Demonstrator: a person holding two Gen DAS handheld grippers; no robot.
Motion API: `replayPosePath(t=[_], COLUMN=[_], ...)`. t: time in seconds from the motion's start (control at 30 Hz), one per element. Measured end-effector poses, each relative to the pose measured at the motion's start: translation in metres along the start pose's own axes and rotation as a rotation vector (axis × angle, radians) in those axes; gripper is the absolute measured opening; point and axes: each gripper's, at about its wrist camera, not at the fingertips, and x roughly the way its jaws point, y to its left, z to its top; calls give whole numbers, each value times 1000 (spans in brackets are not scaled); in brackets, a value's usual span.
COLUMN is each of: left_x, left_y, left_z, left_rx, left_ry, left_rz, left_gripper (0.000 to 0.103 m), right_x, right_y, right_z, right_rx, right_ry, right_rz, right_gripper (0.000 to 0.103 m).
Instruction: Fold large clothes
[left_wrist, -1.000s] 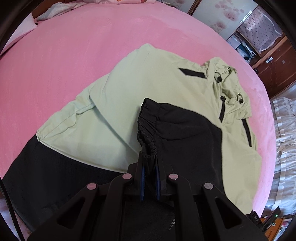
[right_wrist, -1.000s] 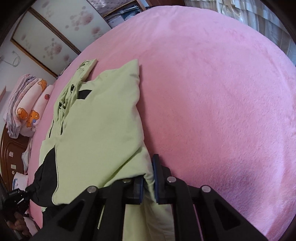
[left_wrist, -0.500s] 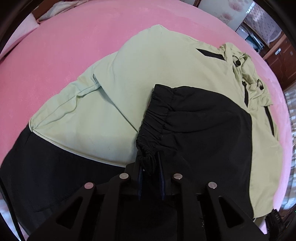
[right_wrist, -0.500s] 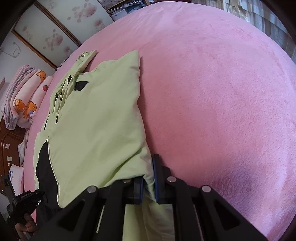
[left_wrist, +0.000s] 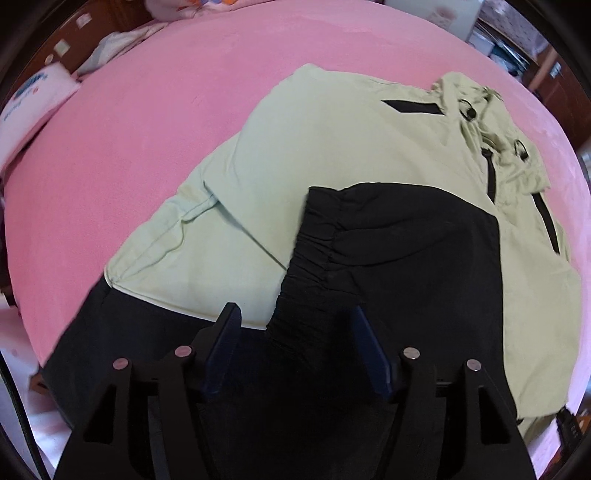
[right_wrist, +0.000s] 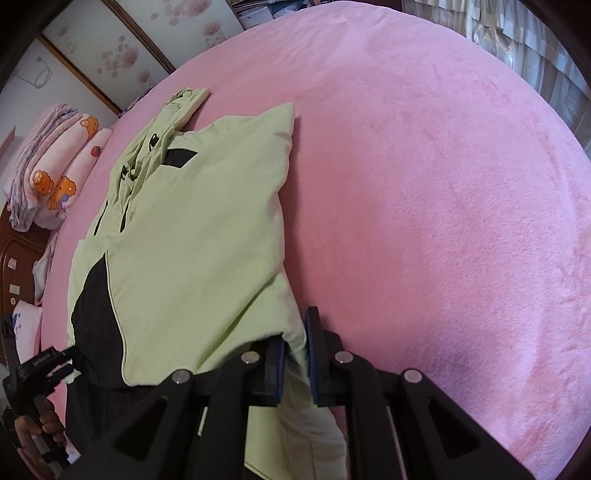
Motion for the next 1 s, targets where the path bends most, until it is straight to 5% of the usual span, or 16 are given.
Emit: replayPosePath(t=[0.4, 0.67, 1.0], left_x=[-76, -91, -61], left_y=[-66, -130, -145], left_z=[16, 23, -10], left_rx=[195, 333, 308], left_ry=[-70, -104, -34], left_rz=[-97, -183, -233], left_gripper=[71, 71, 71], right_x=[-27, -6, -22], right_y=[11, -20, -25], right_z=[-7, -8, -10], right_rx=[-165, 20, 70], right_ry=[-2, 36, 74], right_rz=[-69, -44, -5], right_gripper=[7, 6, 10])
